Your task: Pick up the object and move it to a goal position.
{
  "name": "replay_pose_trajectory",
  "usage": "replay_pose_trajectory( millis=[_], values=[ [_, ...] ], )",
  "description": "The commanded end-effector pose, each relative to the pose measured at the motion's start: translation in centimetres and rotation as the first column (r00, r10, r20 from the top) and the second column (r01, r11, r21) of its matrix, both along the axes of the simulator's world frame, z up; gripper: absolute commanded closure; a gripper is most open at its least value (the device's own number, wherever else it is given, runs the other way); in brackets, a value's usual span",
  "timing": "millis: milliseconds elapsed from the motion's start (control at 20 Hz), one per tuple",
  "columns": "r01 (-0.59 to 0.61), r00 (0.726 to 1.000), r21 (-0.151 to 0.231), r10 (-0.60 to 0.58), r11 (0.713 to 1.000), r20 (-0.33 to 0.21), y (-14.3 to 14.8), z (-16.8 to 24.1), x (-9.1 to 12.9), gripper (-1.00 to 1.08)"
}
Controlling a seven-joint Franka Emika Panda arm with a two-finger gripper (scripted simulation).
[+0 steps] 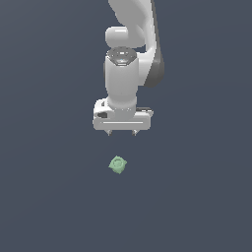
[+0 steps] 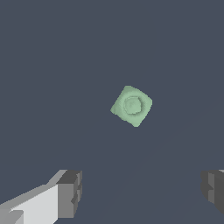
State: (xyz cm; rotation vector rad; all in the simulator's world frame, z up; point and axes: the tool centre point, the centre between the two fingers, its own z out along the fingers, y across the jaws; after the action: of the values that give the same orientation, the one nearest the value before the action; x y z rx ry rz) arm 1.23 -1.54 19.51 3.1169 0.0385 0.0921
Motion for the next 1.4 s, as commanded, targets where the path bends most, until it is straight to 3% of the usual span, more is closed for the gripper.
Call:
replay_pose_trajectory(
  millis=[0, 750, 1350],
  values=[
    [0.000, 1.000, 0.000, 0.000, 1.000, 0.000, 0.0, 0.0, 0.0, -0.92],
    [-0.004, 1.000, -0.011, 0.004, 1.000, 0.029, 0.3, 1.7, 1.1, -0.92],
    [0.184, 0.983, 0.013, -0.184, 0.983, 0.002, -0.5, -2.0, 3.4, -0.92]
  ],
)
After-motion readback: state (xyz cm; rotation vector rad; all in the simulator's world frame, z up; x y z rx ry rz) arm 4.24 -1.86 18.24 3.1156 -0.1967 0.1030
